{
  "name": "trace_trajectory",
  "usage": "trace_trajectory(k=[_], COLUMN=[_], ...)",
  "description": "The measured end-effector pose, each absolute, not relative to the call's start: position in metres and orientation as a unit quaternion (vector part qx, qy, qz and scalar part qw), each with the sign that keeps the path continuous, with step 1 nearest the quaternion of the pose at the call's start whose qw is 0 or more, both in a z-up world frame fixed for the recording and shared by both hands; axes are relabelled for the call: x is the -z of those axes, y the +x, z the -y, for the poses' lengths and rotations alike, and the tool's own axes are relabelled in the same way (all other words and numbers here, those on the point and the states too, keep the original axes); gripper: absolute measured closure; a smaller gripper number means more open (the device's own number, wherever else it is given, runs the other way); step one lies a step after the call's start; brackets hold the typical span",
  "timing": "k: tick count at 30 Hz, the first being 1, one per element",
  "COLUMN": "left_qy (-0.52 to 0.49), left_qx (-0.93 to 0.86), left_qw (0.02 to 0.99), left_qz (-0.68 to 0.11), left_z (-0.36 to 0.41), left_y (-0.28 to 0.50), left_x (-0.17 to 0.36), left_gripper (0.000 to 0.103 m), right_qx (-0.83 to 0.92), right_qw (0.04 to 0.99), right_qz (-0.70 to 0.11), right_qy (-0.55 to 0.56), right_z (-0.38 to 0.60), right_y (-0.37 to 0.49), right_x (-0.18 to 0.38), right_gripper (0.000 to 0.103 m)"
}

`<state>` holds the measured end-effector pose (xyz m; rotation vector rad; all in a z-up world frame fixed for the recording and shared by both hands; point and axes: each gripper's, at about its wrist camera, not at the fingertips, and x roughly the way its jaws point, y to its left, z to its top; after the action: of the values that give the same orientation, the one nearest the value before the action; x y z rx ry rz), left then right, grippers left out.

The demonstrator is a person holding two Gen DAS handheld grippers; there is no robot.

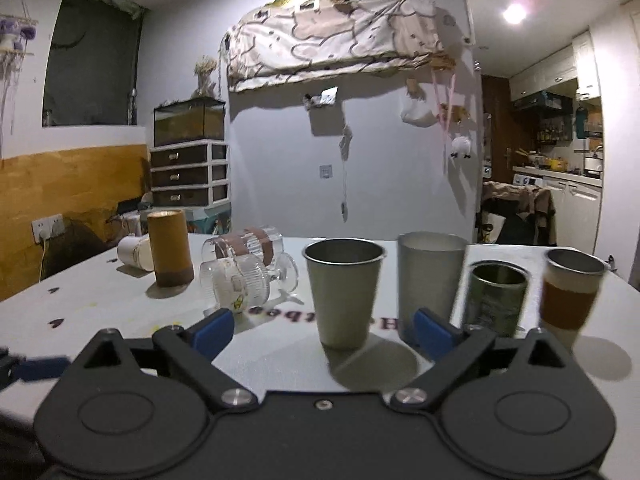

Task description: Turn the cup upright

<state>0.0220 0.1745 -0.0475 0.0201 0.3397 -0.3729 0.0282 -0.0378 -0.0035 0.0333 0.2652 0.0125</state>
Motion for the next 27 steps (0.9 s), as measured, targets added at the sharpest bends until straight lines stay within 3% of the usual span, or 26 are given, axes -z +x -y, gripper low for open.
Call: trace_trajectory(k=[8,27], left_qy=[0.008,-0.009], left_qx=[0.17,0.153], left_qw=[0.975,0.978], left_qz=[-0.144,-0.138], left_z=[-0.171,-0.174], left_y=[0.015,0.009], left_x=[0.037,0.034], left_gripper=[0.0,0.0], right_qx=[0.02,0.042], right_qw=[0.993,0.99], right_qz=[-0.117,-0.13], right_qy=[0.022,0.026], right_z=[0.05,0.062], right_y=[-0.021,-0.048], right_x=[0.008,0.024], right_gripper=[0.0,0.0])
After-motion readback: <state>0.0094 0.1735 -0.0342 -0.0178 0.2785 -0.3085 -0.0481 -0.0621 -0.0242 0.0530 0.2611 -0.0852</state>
